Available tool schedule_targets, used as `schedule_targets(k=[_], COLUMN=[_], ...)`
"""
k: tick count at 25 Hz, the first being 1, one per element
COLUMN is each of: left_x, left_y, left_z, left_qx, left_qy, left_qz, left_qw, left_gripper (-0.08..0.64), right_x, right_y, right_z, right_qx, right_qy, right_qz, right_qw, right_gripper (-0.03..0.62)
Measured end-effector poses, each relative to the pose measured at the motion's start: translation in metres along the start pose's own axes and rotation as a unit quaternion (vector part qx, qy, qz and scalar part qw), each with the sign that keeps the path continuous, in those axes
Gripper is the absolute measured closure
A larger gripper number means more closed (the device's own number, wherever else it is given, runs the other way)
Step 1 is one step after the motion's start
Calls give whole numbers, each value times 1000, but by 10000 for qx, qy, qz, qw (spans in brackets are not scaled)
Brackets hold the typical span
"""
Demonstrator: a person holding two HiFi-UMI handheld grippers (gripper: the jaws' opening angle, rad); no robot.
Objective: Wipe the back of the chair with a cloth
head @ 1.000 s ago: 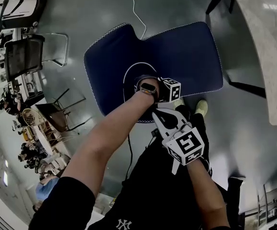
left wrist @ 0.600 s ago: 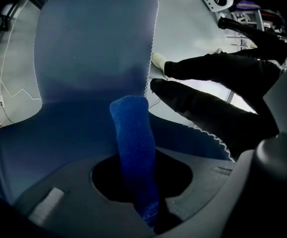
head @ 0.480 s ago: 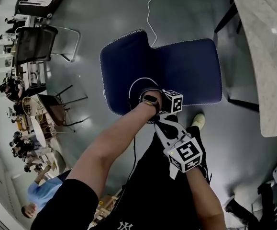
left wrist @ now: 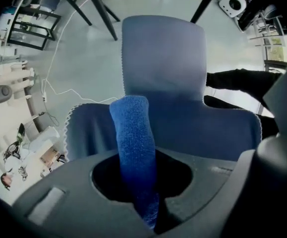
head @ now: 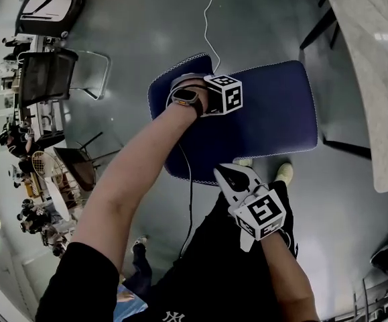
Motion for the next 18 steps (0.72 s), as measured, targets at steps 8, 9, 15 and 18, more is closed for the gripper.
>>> schedule_targets(k=[8,9,15,18], left_x=[17,13,-6,1], left_y=[3,4,10,6], left_z=[-32,-25,35,61], left_qx=[90,-154,-1260,-1419], left_qy=[174,310,866,1020], left_qz=[-57,-178,-532,-497], left_qw=[9998,9992,9868,9834], left_gripper=[488,488,488,488], right_x=[-33,-35,-33,-33], right_y=[31,30,-1,-11], right_z=[-5,-6,-17,-29], right_qx=[191,211,240,165], right_qy=[-57,-61,-110,-182], right_qz=[202,207,69,-46], right_qw=[9996,9995,9996,9997], right_gripper=[580,580,580,580])
Point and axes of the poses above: the fingertips, and each gripper's own axes: y forward along the fingers, z to its right, x out of its underside, the point moved 8 cm from there along -y, backward along the fingers, and after that the axes turned 5 degrees about -z, right-handed, at the moved point
